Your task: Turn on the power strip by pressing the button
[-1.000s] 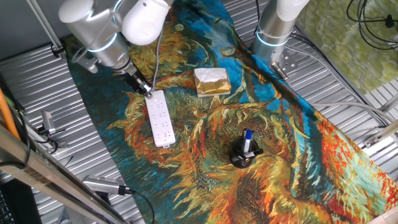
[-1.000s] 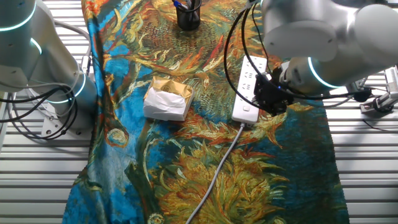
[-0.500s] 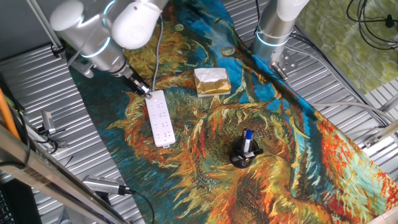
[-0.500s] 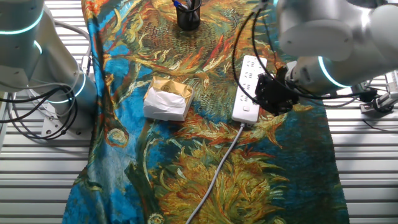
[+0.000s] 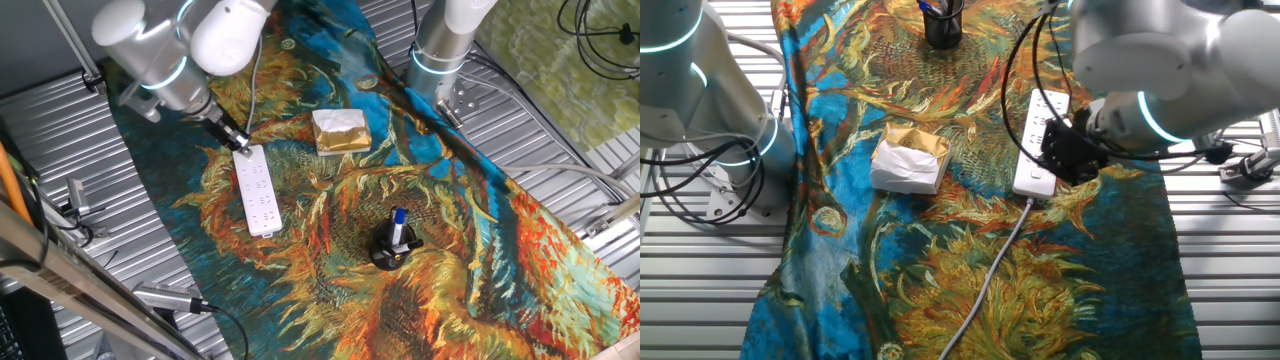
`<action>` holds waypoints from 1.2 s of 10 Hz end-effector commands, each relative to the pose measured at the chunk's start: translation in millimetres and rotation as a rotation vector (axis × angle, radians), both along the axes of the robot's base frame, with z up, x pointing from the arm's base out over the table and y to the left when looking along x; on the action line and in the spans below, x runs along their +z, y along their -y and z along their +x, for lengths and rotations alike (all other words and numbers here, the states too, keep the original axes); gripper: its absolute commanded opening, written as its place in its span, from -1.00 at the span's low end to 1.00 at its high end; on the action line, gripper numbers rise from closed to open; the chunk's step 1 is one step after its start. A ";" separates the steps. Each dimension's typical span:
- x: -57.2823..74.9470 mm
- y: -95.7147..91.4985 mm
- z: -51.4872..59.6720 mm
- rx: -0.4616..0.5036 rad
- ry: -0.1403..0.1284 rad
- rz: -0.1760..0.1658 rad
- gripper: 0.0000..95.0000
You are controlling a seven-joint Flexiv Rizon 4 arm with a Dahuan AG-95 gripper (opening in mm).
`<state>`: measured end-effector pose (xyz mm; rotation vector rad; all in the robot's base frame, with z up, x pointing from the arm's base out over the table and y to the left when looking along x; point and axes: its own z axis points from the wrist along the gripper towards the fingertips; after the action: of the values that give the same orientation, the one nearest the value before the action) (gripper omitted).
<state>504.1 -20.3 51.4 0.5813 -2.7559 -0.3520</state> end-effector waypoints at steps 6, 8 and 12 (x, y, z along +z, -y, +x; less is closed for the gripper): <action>-13.3 6.4 -7.0 0.002 -0.004 0.021 -1.00; -17.6 6.0 -4.9 -0.002 -0.003 0.023 -1.00; -30.4 7.8 0.2 0.007 -0.006 0.030 -1.00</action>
<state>505.6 -28.0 33.2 0.5962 -2.7449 -0.4004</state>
